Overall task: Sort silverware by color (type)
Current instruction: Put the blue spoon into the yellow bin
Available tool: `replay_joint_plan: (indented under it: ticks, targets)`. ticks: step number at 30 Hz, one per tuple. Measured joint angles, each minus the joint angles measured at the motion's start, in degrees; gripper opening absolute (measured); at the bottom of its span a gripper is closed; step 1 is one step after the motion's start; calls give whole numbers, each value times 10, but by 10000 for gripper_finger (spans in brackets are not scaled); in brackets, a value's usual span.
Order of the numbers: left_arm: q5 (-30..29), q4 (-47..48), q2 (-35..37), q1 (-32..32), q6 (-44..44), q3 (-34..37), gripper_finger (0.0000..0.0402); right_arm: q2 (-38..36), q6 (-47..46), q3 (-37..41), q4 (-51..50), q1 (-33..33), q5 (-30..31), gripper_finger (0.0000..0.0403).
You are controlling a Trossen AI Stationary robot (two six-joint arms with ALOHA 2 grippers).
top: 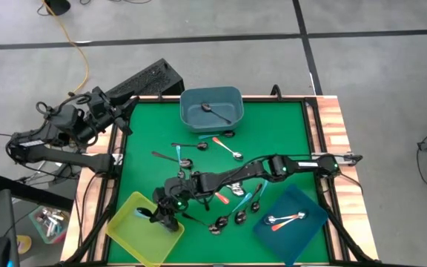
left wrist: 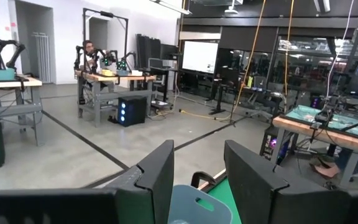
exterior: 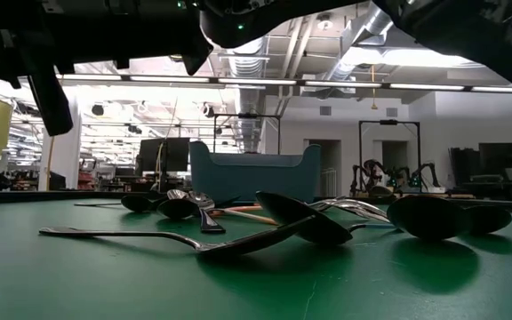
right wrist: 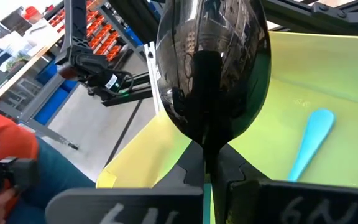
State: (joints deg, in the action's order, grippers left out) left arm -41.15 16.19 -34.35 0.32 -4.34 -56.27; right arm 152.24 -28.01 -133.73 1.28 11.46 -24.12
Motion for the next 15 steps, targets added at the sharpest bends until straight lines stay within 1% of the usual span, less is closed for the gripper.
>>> replay_joint_plan:
  ticks: [4, 7, 12, 15]
  targets:
    - [0, 0, 0, 0, 0, 0, 126, 0, -4, 0, -1, -3, -4, 11]
    - [0, 0, 0, 0, 0, 0, 126, 0, -20, 0, -2, -7, -18, 11]
    - [0, 0, 0, 0, 0, 0, 126, 0, -24, 0, -10, -9, -19, 11]
    - [0, 0, 0, 0, 0, 0, 126, 0, -42, 0, -9, -13, -28, 11]
